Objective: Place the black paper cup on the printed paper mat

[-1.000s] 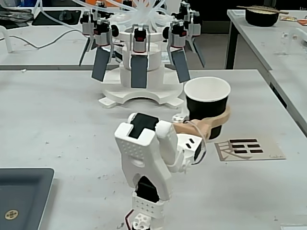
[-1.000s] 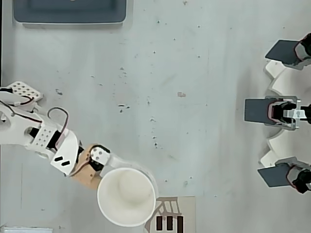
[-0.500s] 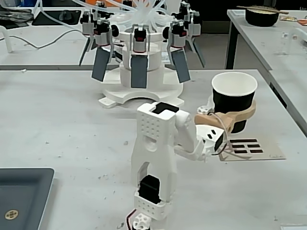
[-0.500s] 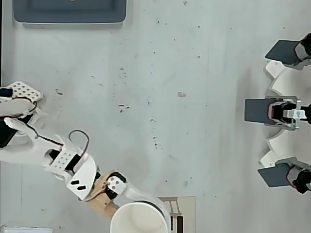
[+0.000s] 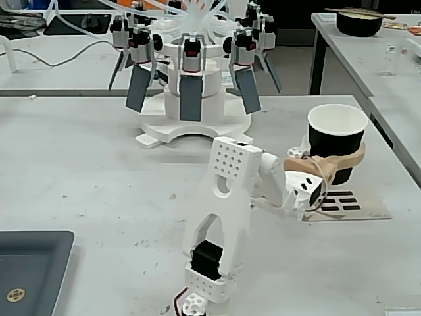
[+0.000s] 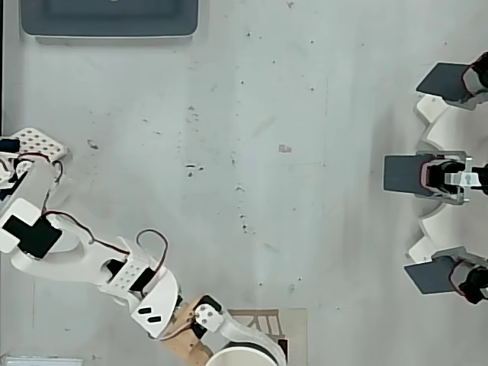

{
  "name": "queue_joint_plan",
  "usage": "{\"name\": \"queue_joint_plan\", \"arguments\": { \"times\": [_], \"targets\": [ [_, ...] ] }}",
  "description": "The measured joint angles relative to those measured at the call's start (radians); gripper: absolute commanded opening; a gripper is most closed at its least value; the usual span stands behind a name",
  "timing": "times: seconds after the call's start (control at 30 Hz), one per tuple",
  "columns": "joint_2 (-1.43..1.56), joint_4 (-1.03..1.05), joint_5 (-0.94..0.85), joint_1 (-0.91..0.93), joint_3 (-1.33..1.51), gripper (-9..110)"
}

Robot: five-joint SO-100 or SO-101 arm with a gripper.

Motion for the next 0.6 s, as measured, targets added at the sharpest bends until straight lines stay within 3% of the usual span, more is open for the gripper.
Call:
{"name": "queue_joint_plan", "arguments": {
  "times": [0.6],
  "targets": [
    [-0.279,0.029,0.006,0.02,-0.29,7]
  ]
}}
